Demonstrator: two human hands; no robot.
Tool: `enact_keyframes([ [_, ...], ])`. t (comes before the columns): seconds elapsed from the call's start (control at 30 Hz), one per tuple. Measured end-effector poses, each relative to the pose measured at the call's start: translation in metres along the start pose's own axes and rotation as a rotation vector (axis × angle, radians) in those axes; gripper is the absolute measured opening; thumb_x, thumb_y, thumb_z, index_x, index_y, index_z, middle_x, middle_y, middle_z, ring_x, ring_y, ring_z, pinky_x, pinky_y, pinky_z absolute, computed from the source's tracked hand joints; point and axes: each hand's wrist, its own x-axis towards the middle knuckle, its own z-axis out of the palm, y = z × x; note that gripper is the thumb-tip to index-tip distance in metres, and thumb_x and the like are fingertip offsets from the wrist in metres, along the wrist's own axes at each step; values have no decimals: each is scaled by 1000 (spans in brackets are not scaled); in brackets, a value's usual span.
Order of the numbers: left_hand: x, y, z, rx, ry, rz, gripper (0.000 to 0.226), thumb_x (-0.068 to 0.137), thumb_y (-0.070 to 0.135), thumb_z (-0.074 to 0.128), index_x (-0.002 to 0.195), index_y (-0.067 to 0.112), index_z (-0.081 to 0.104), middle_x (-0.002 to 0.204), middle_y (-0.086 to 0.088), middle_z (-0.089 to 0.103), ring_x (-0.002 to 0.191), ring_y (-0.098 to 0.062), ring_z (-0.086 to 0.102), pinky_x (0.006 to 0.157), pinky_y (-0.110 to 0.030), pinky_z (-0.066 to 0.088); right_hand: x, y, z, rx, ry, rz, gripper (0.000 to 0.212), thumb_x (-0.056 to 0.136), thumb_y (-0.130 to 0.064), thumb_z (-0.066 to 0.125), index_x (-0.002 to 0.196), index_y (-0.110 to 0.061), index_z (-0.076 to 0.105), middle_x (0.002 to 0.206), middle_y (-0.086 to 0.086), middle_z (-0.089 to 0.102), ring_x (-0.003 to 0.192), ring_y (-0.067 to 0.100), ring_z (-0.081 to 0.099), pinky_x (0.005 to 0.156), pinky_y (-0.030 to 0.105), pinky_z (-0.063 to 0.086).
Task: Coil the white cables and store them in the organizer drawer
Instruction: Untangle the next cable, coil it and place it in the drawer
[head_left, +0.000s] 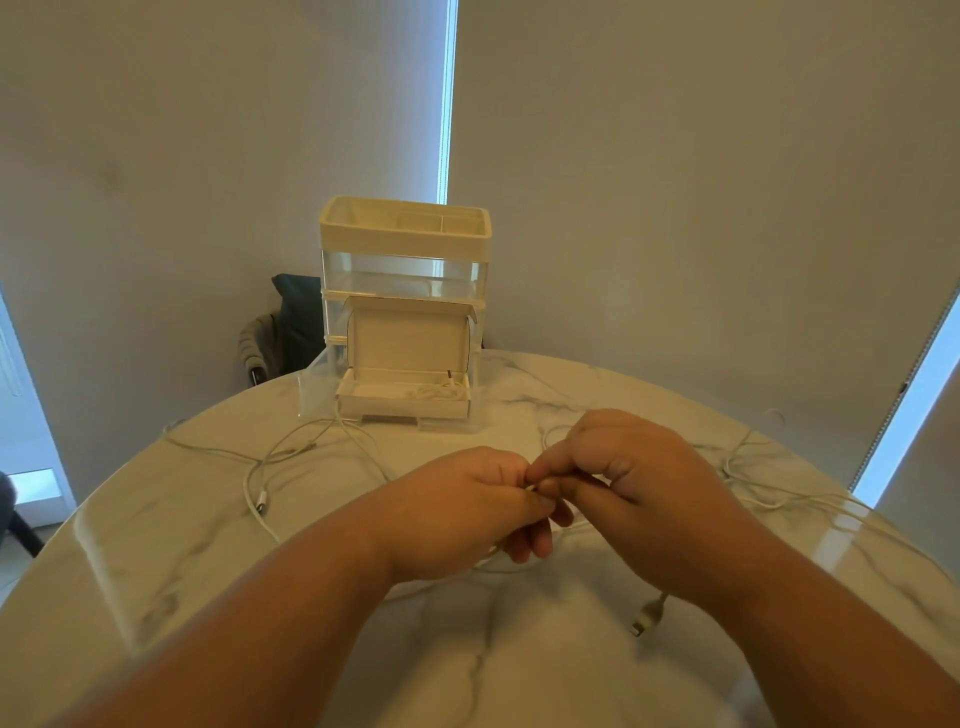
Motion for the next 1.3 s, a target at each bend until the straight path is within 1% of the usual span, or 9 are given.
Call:
enact_keyframes([
  [0.13, -3, -1, 0, 13, -15, -46, 33, 104, 22, 42, 100, 5, 70, 77, 1, 67, 71, -11, 59, 70, -20, 48, 0, 6, -1, 50, 127, 77, 20, 86, -23, 72, 100, -38, 69, 78, -18, 58, 85, -1, 56, 71, 8, 39],
  [0.33, -5, 5, 0, -25, 16, -3, 44, 105, 29, 37, 89, 6, 72, 67, -2, 64, 63, -11, 58, 63, -20, 47, 1, 15, -3, 227, 272, 237, 17, 86, -21, 71, 87, -37, 75, 85, -19, 68, 91, -2, 61, 75, 8, 43],
  [0.43, -7, 7, 0, -214, 25, 26, 46, 105, 26, 37, 79, 5, 68, 58, -6, 58, 54, -15, 54, 60, -21, 51, 1, 16, 7, 388, 273, 305, 20, 88, -18, 69, 88, -36, 76, 89, -18, 72, 92, -6, 63, 75, 5, 44],
  [0.57, -4, 1, 0, -402, 14, 60, 41, 101, 29, 44, 75, 7, 67, 51, -2, 52, 46, -14, 48, 69, -44, 48, 2, 18, 15, 472, 255, 318, 23, 89, -16, 68, 88, -37, 76, 90, -19, 73, 90, -4, 65, 77, 6, 46],
  [0.7, -2, 5, 3, -677, -7, 83, 36, 88, 30, 47, 67, 7, 64, 47, -3, 45, 44, -15, 39, 57, -33, 51, 2, 19, 15, 465, 262, 318, 22, 90, -16, 67, 89, -36, 75, 83, -18, 73, 79, -1, 65, 71, 9, 46],
  [0.83, -3, 10, 4, -935, 32, 114, 33, 85, 29, 47, 63, 8, 61, 46, 0, 37, 41, -12, 33, 50, -27, 47, 3, 20, 21, 409, 117, 349, 19, 91, -16, 64, 92, -31, 77, 71, -18, 68, 67, -2, 60, 64, 8, 42],
  [0.97, -3, 12, -8, -1148, 147, 215, 32, 88, 28, 45, 65, 12, 60, 51, 4, 36, 45, -11, 31, 51, -27, 47, 3, 19, 33, 411, -41, 422, 25, 94, -15, 61, 87, -35, 74, 71, -6, 66, 55, 3, 53, 53, 20, 44],
  [1.17, -2, 7, -17, -1333, 261, 222, 26, 91, 25, 46, 73, 12, 59, 56, 5, 39, 45, -7, 35, 54, -25, 50, 3, 5, 43, 432, -109, 419, 22, 97, -20, 60, 93, -37, 73, 76, -2, 67, 51, -4, 51, 50, 11, 38],
  [1.3, -2, 7, -17, -1329, 267, 223, 23, 87, 25, 49, 72, 12, 60, 55, 6, 39, 44, -7, 35, 55, -25, 50, 5, 10, 43, 402, -89, 447, 22, 97, -22, 60, 92, -39, 73, 75, 1, 67, 53, -3, 50, 52, 12, 38],
])
